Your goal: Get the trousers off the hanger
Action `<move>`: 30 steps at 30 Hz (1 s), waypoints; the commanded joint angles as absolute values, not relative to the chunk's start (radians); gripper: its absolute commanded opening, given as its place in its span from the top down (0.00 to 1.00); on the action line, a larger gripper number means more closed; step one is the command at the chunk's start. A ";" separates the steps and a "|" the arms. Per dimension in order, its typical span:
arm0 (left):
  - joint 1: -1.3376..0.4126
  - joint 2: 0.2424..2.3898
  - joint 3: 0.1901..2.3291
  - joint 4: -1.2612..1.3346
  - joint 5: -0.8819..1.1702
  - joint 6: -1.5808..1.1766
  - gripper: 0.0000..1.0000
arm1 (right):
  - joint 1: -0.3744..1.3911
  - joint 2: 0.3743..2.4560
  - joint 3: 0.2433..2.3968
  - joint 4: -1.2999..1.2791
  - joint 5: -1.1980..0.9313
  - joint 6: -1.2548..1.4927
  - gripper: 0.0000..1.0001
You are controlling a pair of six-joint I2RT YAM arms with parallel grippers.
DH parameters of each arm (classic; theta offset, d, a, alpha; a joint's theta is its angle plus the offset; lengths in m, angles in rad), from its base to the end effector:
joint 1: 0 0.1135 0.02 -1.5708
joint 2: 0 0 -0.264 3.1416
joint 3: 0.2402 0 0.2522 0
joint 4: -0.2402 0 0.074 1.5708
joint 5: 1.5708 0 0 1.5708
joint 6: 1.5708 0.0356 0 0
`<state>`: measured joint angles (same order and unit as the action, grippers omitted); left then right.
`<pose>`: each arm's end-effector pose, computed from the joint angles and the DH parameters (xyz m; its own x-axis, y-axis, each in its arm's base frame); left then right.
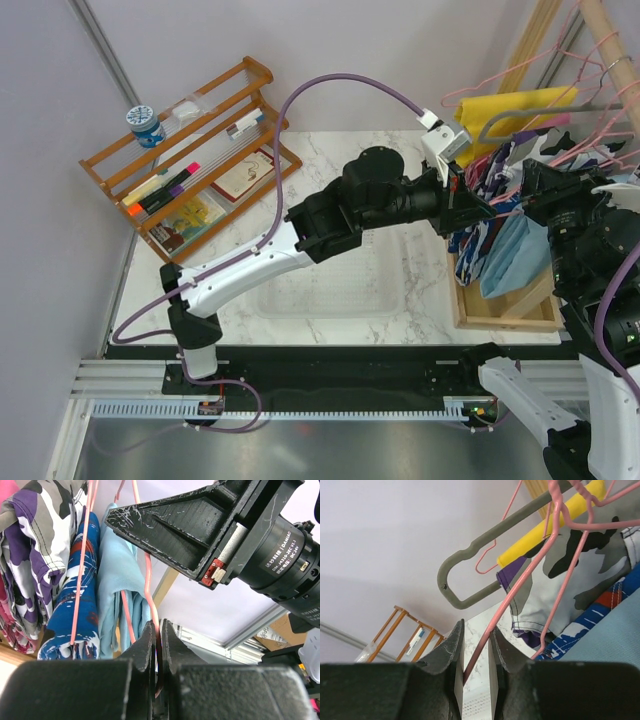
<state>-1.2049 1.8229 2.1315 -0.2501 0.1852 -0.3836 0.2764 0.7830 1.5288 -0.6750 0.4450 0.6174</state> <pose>0.1405 -0.3850 0.5071 -0.3487 -0.1180 -0.9298 0.9200 0.1465 -0.3636 0.0792 0.0065 0.5175 0.1520 0.5863 -0.7957 0.0966 0.7924 0.6023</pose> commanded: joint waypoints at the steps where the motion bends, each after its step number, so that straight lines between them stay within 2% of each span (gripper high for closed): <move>1: -1.218 1.681 2.120 -0.202 0.324 -0.410 0.98 | 0.288 0.770 1.580 -0.451 0.167 0.555 0.97; 8: -1.220 1.664 2.085 -0.202 0.327 -0.420 0.98 | 0.290 0.755 1.549 -0.440 0.111 0.525 1.00; 17: -1.218 1.720 2.117 -0.196 0.313 -0.433 0.98 | 0.288 0.778 1.545 -0.285 0.011 0.503 1.00; 30: -1.207 1.569 1.962 -0.285 0.241 -0.410 0.98 | 0.290 0.660 1.375 -0.307 -0.081 0.615 1.00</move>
<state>-1.1923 1.6619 2.0045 -0.2977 0.1848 -0.4107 0.2729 0.6842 1.4025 -0.4385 0.1268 0.6193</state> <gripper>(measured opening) 0.051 0.266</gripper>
